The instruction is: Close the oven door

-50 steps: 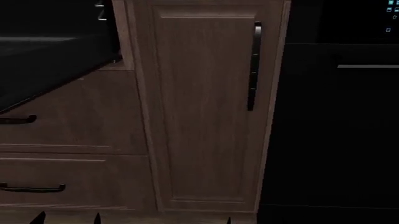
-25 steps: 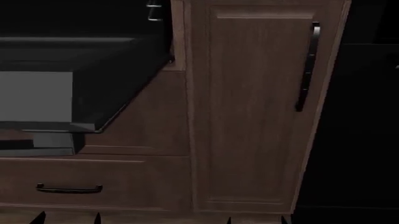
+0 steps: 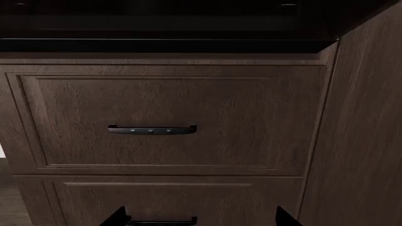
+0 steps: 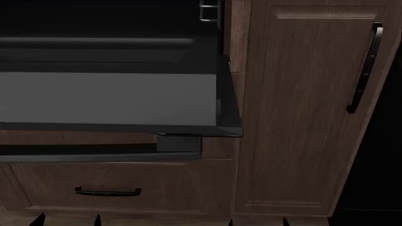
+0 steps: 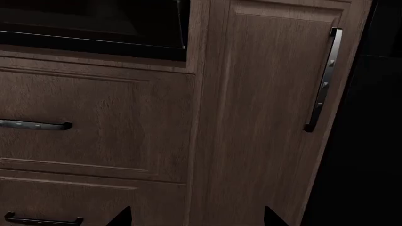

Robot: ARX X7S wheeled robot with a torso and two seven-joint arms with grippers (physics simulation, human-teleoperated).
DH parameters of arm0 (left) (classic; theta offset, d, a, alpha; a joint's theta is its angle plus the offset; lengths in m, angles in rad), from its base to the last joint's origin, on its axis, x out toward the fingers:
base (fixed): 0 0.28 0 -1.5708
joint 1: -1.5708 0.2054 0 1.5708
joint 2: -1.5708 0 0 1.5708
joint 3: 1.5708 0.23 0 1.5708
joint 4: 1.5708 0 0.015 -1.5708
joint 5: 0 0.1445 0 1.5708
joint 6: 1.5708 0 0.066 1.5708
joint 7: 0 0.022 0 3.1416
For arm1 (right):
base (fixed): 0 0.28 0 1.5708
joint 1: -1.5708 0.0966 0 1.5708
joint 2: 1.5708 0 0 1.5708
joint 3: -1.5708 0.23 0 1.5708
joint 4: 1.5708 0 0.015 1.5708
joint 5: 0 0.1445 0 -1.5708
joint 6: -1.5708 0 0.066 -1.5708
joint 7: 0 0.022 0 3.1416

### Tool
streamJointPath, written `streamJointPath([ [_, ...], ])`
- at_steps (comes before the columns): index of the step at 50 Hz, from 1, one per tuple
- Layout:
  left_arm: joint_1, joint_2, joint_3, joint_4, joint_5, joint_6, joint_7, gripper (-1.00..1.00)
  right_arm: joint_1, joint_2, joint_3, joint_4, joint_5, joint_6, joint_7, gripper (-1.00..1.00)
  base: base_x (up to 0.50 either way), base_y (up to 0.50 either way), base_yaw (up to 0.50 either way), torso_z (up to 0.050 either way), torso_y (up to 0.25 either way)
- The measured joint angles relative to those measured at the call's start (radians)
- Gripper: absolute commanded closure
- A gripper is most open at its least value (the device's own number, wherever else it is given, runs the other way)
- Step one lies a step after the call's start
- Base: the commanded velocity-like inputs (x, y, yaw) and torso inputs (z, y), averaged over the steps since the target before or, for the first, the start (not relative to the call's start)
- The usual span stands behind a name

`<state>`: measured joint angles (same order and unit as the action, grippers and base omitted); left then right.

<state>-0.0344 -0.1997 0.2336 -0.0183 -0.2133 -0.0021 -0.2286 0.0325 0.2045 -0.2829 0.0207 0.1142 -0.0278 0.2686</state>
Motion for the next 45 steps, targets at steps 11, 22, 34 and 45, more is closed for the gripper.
streamJointPath([
  [11,0.0,-0.004,0.006,0.0,-0.002,0.003,-0.004,-1.0,0.001,0.004,-0.007,0.0,0.0,0.0,0.005,-1.0,0.0,0.38,0.0,0.0,0.0],
  [22,0.0,-0.008,0.011,0.001,-0.004,0.008,-0.01,-1.0,0.003,0.008,-0.015,-0.002,0.0,0.002,0.01,-1.0,0.0,0.38,0.0,0.0,0.0],
  [34,-0.001,-0.012,0.016,0.002,-0.006,0.008,-0.016,-1.0,0.004,0.013,-0.022,-0.005,0.0,0.003,0.015,-1.0,0.0,0.38,0.0,0.0,0.0],
  [45,-0.004,-0.015,0.021,-0.002,-0.008,0.009,-0.021,-1.0,0.006,0.016,-0.027,-0.001,0.001,-0.001,0.019,-1.0,0.0,0.39,0.0,0.0,0.0],
])
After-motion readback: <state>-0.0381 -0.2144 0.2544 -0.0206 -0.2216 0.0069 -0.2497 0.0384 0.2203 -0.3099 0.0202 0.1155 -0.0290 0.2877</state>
